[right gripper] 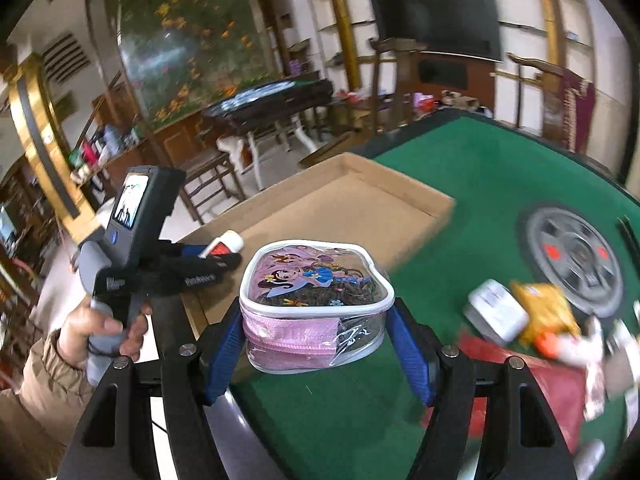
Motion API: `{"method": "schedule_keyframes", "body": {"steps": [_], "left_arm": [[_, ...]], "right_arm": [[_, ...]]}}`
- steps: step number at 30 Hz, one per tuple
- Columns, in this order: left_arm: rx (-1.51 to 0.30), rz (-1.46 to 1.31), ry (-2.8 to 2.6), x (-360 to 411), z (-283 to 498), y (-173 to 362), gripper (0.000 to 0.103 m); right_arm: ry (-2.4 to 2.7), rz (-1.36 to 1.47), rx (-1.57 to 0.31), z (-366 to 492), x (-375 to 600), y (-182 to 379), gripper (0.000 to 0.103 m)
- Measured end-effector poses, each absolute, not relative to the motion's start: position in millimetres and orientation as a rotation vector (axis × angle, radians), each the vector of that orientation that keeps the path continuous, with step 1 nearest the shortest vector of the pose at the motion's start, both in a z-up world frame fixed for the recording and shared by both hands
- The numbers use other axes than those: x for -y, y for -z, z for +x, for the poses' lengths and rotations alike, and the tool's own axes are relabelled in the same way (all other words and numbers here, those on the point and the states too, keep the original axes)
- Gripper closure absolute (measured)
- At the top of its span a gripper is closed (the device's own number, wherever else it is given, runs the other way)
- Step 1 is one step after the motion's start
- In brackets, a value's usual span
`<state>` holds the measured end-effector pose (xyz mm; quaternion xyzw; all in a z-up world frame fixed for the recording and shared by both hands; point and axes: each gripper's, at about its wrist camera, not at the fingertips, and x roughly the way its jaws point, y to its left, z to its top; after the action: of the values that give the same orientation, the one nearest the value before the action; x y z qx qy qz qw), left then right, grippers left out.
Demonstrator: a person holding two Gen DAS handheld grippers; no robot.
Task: Organize objects
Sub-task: 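Carry the bottle into the cardboard tray and open the left tool while the right carries the pouch over, then lower the pink pouch into the tray beside the bottle and open the right tool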
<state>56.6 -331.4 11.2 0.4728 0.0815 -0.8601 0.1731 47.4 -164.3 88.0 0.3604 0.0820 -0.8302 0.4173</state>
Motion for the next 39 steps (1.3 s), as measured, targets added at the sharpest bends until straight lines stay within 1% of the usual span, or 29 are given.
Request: {"method": "schedule_keyframes", "body": {"steps": [4,9,11,13,15,16,22,25,27,32,35,37,39], "left_arm": [[-0.220,1.338,2.469,338.8,59.0,-10.2,0.069],[-0.107,1.321,2.474,340.1,60.9,-9.2,0.068],[-0.098,1.321,2.486,339.9,61.0,-10.3,0.068],[-0.088,1.319,2.492,337.9,61.9,-12.0,0.060],[-0.088,1.308,2.507,337.2,64.1,-15.3,0.048],[-0.093,1.306,2.512,338.0,64.9,-16.2,0.047],[-0.142,1.248,2.530,339.1,86.5,-35.7,0.047],[-0.164,1.191,2.548,339.2,104.7,-47.8,0.045],[-0.181,1.162,2.552,339.6,113.6,-54.7,0.043],[-0.195,1.105,2.553,340.0,124.8,-69.1,0.043],[-0.208,1.087,2.555,341.4,126.8,-74.6,0.043],[-0.214,1.083,2.554,341.8,127.3,-75.2,0.043],[-0.225,1.083,2.556,339.7,127.6,-75.1,0.043]], "right_arm": [[2.051,0.918,-0.265,34.0,206.3,-73.9,0.029],[2.037,0.954,-0.309,28.7,225.4,-55.4,0.029],[2.027,0.967,-0.319,29.6,227.6,-50.2,0.029],[2.022,0.975,-0.322,28.7,228.8,-45.6,0.028],[2.020,0.977,-0.321,27.7,229.2,-44.3,0.028],[2.019,0.977,-0.319,27.5,229.5,-43.2,0.028],[2.008,0.988,-0.323,25.1,234.9,-38.0,0.028],[1.986,1.000,-0.327,27.1,244.9,-33.9,0.028],[1.965,1.003,-0.338,29.5,256.5,-31.1,0.028],[1.912,0.986,-0.365,39.8,287.3,-28.6,0.028],[1.900,1.011,-0.362,38.0,292.6,-24.7,0.025],[1.871,1.043,-0.316,33.8,286.6,-21.2,0.024],[1.861,1.074,-0.262,29.4,276.7,-20.2,0.018]]}}
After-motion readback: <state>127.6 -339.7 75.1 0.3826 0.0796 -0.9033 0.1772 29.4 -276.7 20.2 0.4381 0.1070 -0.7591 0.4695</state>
